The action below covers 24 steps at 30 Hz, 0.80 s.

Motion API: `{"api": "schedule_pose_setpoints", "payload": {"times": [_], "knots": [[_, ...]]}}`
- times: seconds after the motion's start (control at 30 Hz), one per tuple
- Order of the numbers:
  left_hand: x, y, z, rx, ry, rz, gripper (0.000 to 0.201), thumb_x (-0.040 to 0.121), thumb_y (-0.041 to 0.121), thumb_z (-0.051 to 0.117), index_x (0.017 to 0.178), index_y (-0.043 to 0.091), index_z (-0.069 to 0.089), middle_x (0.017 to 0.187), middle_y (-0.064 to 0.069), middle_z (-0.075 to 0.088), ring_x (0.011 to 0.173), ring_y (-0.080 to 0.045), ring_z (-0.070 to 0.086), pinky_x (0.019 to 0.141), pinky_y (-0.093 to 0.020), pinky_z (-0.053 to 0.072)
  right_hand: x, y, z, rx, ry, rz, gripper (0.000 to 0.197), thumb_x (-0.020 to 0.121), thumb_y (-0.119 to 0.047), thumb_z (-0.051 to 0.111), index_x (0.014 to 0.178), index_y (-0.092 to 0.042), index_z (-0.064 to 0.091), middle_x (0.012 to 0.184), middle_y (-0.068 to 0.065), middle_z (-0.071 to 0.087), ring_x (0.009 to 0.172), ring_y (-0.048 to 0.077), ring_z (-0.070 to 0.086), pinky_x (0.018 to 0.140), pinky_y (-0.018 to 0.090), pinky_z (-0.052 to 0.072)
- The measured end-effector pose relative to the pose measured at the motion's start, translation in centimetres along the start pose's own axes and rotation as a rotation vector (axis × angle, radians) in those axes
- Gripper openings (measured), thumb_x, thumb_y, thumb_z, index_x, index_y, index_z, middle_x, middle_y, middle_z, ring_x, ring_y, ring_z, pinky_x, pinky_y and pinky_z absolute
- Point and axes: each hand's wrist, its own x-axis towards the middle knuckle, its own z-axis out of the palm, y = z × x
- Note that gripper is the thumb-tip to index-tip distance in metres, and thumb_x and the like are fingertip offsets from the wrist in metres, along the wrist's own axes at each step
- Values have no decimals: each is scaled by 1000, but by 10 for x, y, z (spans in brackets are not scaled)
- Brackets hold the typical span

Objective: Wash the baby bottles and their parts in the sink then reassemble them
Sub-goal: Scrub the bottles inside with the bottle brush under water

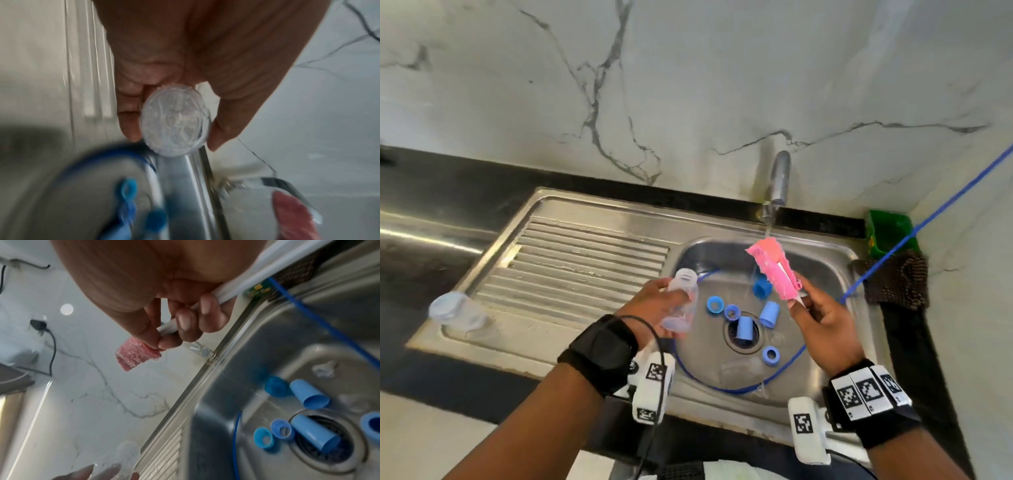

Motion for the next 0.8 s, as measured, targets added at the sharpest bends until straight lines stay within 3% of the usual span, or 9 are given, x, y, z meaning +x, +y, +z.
{"api": "schedule_pose_setpoints", "payload": {"times": [0.07,0.13,0.23,0.3,0.37,0.43,0.53,0.67,0.8], "knots": [[-9,-9,-46,192,154,113,44,81,27,81,115,7,62,95,-12,64,69,-17,62,52,-26,50,1,-12,25,-10,-67,-33,50,96,-10,62,126,-49,59,76,-32,64,73,-8,59,74,9,43],[-20,-14,-85,345,306,148,60,72,39,86,121,17,61,107,-8,67,82,-17,65,52,-24,50,-1,-22,48,-8,-123,-57,48,95,-8,63,128,-44,60,79,-28,68,73,-7,61,74,8,46],[-40,-19,-143,677,571,192,55,76,39,85,124,24,63,117,-7,64,100,-21,63,75,-25,46,-4,-37,89,-4,-229,-111,51,95,-11,64,120,-55,57,80,-13,71,69,7,63,67,8,46],[-55,-18,-177,807,707,210,61,73,39,86,126,23,60,121,-8,61,107,-22,62,88,-28,46,-2,-45,115,-46,-288,-134,50,95,-14,65,121,-57,57,75,-17,68,68,5,61,66,10,43],[-73,-15,-208,925,835,180,59,74,39,84,125,27,56,123,-3,61,111,-22,62,97,-40,49,-1,-53,141,-72,-326,-155,48,95,-17,66,129,-50,59,89,-23,71,83,-2,65,78,14,45],[-87,-9,-229,1124,927,130,52,77,41,80,121,32,56,124,2,60,114,-23,61,100,-45,47,1,-60,162,-66,-340,-161,48,94,-16,66,131,-46,58,105,-19,72,98,1,66,85,11,44],[-95,-5,-257,1364,943,121,47,80,37,78,121,34,56,126,0,51,109,-25,61,103,-43,39,2,-74,190,-54,-380,-164,44,96,-19,64,131,-46,59,108,-17,73,100,-1,66,81,2,41],[-90,-8,-286,1520,905,127,59,80,34,79,131,35,51,126,3,54,116,-21,57,112,-42,23,1,-82,215,-11,-400,-158,45,97,-18,64,136,-39,60,103,2,75,95,15,66,73,5,45],[-78,-13,-295,1583,809,133,61,81,36,78,134,37,48,131,7,54,128,-18,48,119,-43,14,0,-86,222,-21,-405,-146,45,97,-24,63,137,-42,58,101,1,74,93,16,66,72,5,46]]}}
